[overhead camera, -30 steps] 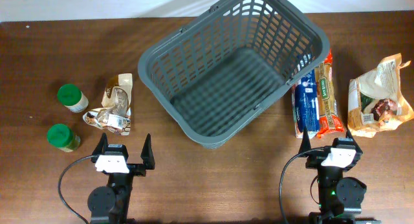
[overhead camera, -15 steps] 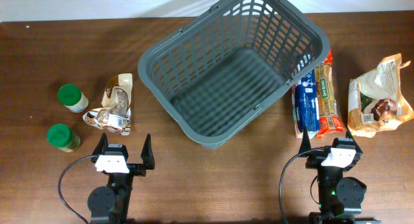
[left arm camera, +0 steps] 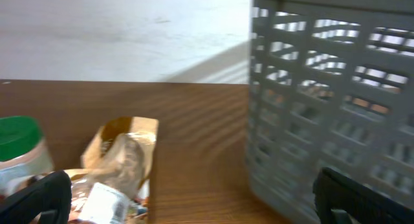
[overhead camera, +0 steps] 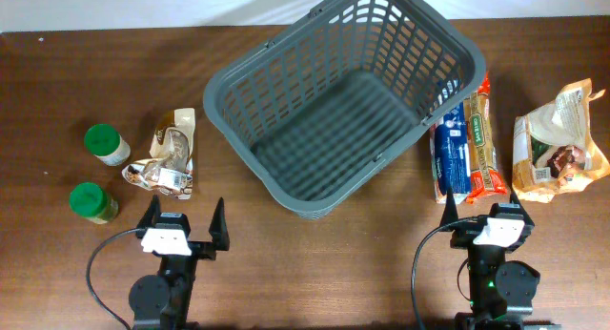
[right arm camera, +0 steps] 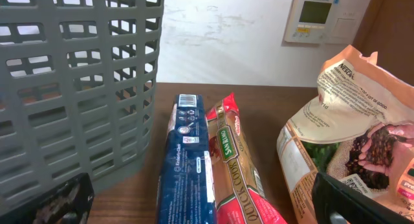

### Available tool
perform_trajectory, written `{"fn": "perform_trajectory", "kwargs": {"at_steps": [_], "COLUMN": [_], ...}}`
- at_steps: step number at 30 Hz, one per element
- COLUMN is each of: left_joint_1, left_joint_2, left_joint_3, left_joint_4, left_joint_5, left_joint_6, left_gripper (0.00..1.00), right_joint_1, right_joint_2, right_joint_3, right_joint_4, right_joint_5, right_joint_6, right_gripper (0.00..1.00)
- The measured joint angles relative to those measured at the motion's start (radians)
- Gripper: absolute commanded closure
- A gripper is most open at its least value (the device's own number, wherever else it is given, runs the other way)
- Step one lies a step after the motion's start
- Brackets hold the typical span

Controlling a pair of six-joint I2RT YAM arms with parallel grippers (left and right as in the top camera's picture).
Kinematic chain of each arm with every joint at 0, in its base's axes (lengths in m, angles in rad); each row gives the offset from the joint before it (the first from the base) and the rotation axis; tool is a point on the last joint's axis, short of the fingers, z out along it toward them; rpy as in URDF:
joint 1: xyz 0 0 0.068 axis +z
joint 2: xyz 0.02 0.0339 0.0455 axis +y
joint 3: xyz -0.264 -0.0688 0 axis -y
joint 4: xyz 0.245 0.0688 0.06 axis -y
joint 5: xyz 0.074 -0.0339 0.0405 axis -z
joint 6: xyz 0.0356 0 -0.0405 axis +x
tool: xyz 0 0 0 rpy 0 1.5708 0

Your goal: Pack container

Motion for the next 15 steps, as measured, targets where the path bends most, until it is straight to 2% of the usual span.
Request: {"fn": "perform_trajectory", "kwargs": {"at_steps": [9, 12, 15], "left_joint_1": [0.000, 0.000, 0.000], "left_joint_2": [0.001, 0.027, 0.112], "left_joint_3": [0.024, 0.141, 0.342], "left_joint_4": [-0.031, -0.161, -0.347], "left_joint_5": [0.143, 0.160, 0.148], "left_joint_6": [0.000, 0.000, 0.001], "left_gripper": [0.01, 0.01, 0.01], "right_joint_1": [0.000, 0.000, 0.000], "right_joint_2": [0.000, 0.001, 0.031], "right_joint_3": [0.018, 0.100, 0.251], "right_joint_4": [-0.044, -0.202, -0.399], "right_joint_5": [-0.142, -0.205, -0.241], "right_joint_6": [0.000, 0.027, 0.080], "right_gripper": [0.01, 0.01, 0.01]}}
